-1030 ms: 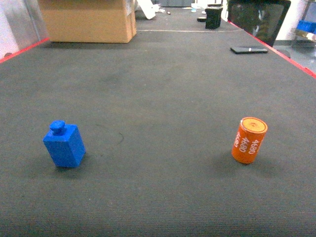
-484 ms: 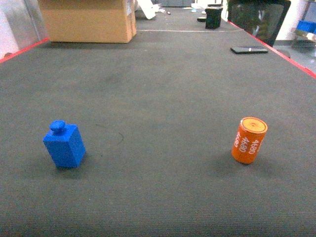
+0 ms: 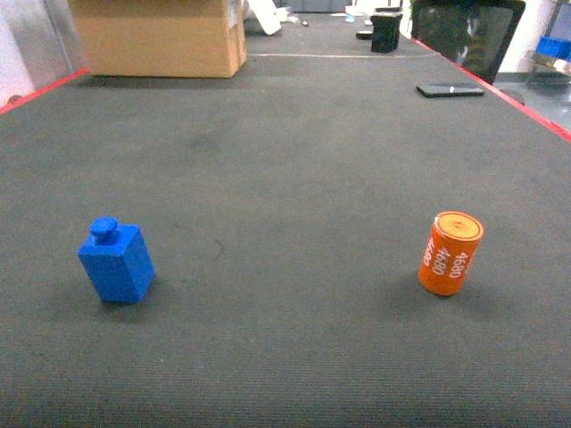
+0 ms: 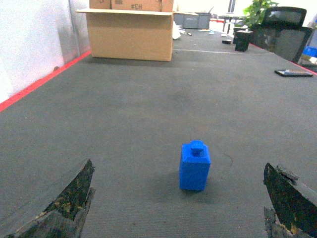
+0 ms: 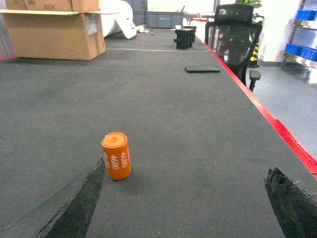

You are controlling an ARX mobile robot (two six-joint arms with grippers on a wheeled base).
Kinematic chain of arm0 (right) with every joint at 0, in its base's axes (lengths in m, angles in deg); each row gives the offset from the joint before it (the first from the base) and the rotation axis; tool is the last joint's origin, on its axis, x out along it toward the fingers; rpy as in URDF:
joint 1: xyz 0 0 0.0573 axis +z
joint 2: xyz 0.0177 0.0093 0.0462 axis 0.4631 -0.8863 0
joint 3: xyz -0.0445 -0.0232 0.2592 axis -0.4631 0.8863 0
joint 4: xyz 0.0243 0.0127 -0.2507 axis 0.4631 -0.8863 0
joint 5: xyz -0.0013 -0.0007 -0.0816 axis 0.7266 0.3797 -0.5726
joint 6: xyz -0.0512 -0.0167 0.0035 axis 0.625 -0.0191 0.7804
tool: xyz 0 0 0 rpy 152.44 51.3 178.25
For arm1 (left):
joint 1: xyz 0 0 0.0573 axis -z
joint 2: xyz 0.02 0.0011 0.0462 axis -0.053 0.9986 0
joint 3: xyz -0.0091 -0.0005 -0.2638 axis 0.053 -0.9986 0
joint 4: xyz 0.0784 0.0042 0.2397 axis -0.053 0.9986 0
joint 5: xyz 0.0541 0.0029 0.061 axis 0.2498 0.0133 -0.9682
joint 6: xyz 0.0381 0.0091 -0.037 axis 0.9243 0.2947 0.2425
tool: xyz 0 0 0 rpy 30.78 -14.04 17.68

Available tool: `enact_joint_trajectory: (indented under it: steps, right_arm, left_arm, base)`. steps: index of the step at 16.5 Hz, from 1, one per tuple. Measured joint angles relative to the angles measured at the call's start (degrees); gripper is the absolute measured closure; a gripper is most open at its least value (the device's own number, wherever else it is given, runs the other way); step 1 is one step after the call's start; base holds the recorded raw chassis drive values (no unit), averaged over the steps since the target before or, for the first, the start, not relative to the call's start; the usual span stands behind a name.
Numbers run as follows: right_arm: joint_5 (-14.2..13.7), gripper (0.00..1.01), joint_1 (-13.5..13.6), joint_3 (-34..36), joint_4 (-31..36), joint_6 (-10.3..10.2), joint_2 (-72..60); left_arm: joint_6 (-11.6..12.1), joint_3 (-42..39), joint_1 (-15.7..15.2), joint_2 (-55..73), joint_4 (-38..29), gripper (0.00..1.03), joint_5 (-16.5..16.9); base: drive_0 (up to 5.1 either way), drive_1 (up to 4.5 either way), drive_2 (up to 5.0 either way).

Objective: Sort blue parts and orange caps into right shelf containers

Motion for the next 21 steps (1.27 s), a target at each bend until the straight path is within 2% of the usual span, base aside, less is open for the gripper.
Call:
enact_joint_trajectory:
  steps: [2, 3, 4, 5, 6, 7, 8, 9, 10, 11, 14, 16, 21]
  right_arm:
    - [0.0, 0.03, 0.0, 0.0, 0.0, 0.0, 0.0]
    - [-3.8, 0.03, 1.4, -0.1, 0.0, 0.5, -1.0]
    - [-13.4, 0.03, 8.6, -0.2, 7.3, 0.5, -8.9]
    - [-18.7, 0.03, 15.1, -0.5, 17.6, 0.7, -20.0]
    - [-20.2, 0.03, 18.7, -2.3, 28.9, 0.7, -32.8]
    - [-19.3, 0.03, 19.9, -6.1, 39.6, 0.6, -45.3]
    - [-18.7, 0.03, 19.7, -10.6, 48.1, 0.4, -56.4]
    - [-17.4, 0.03, 19.0, -15.0, 53.4, -0.6, -67.2]
    - [-16.5, 0.03, 18.7, -17.9, 54.8, -1.6, -75.5]
    - [-16.5, 0.03, 18.6, -20.6, 55.5, -2.3, -82.1]
    - [-15.8, 0.03, 18.3, -27.6, 56.3, -5.4, -93.9]
    - [-15.5, 0.03, 17.9, -29.8, 56.6, -6.9, -99.6]
    - [-15.1, 0.03, 16.8, -34.4, 57.4, -8.0, -108.1]
  left_arm:
    - [0.0, 0.0, 0.0, 0.0, 0.0, 0.05, 0.0]
    - [0.5, 0.3, 4.1, 2.9, -0.3, 0.05, -9.5]
    - [0.5, 0.8, 13.0, 13.8, -8.6, 0.05, -24.1]
    - [1.2, 0.9, 17.6, 25.0, -18.6, 0.05, -32.4]
    - [1.7, 2.1, 15.3, 36.4, -29.8, 0.05, -35.3]
    - [1.8, 5.8, 12.7, 47.9, -40.4, 0.05, -33.1]
    - [1.8, 10.8, 11.4, 58.3, -49.1, 0.05, -29.3]
    - [1.3, 16.3, 10.4, 68.7, -54.9, 0.05, -25.7]
    - [0.2, 20.4, 10.0, 76.6, -57.1, 0.05, -23.4]
    - [-1.3, 24.3, 10.0, 83.3, -57.5, 0.05, -21.4]
    - [-4.6, 32.9, 10.5, 95.3, -56.0, 0.05, -18.8]
    - [-6.1, 34.4, 11.5, 98.3, -56.0, 0.05, -18.1]
    - [-9.1, 34.5, 13.7, 104.0, -56.2, 0.05, -17.9]
  base:
    - [0.0, 0.00, 0.0]
    - [0.0, 0.00, 0.0]
    - [0.0, 0.00, 0.0]
    - [0.0, 0.00, 0.0]
    - [0.0, 0.00, 0.0]
    - [0.0, 0.00, 0.0]
    - [0.0, 0.00, 0.0]
    - [0.0, 0.00, 0.0]
    - [0.0, 0.00, 0.0]
    - [0.0, 0.00, 0.0]
    - [0.0, 0.00, 0.0]
    - [0.0, 0.00, 0.0]
    - [0.0, 0.00, 0.0]
